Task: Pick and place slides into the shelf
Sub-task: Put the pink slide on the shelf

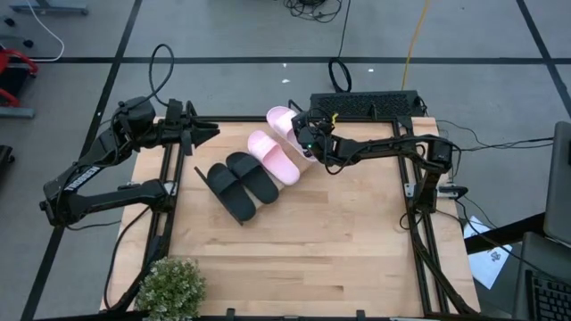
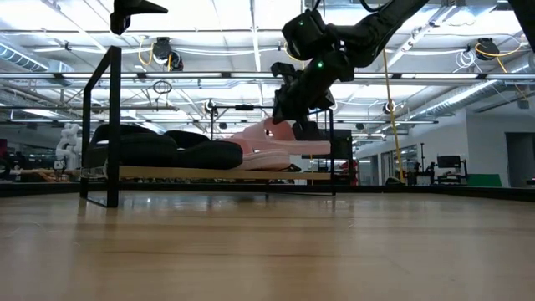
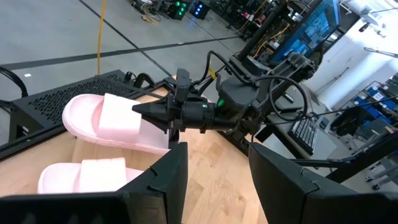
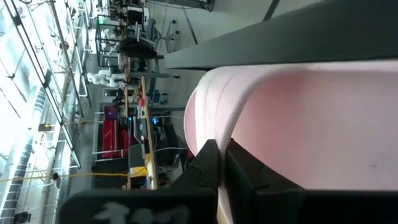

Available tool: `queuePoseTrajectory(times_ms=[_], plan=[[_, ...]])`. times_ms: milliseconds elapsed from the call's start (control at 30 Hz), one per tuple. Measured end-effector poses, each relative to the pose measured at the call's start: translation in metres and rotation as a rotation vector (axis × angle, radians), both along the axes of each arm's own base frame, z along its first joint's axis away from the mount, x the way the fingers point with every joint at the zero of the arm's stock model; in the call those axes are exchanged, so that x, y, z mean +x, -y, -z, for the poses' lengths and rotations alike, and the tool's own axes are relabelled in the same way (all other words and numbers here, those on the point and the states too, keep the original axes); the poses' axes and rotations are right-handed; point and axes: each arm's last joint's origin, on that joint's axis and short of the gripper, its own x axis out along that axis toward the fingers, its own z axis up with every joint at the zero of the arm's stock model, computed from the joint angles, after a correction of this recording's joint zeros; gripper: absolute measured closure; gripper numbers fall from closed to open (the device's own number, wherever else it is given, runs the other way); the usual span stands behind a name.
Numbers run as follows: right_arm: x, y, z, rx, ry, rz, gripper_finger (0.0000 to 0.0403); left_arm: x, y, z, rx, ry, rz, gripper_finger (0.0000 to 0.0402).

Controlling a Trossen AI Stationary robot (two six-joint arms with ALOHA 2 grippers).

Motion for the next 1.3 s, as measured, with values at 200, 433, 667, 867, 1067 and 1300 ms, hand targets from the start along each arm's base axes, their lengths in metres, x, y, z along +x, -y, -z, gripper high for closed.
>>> queuePoseTrajectory(times_ms=[200, 433, 667, 867, 1067, 1300], plan=[[-0.0001, -0.003, 0.0019, 0.005, -0.027, -0.011, 0.0403, 0.0, 0.0, -0.0001, 0.001, 0.0, 0.0, 0.0236], [-0.0007, -0.0032, 0.0038, 0.011, -0.06, -0.037, 0.0403, 0.0, 0.0001, 0.0, 0.001, 0.0, 0.0, 0.0236], [-0.0023, -0.0032, 0.006, 0.021, -0.089, -0.036, 0.0403, 0.0, 0.0, 0.0, 0.001, 0.0, 0.0, 0.0236], [-0.0042, -0.0037, 0.0095, 0.031, -0.133, -0.036, 0.0403, 0.0, 0.0001, -0.0001, 0.001, 0.001, 0.0, 0.0236], [-0.0036, -0.0039, 0.0095, 0.027, -0.135, -0.053, 0.0403, 0.0, 0.0001, -0.0001, 0.001, 0.001, 0.0, 0.0236], [0.0019, -0.0027, 0.0021, 0.007, -0.023, -0.075, 0.0403, 0.0, 0.0, -0.0001, 0.001, 0.001, 0.0, 0.0236]])
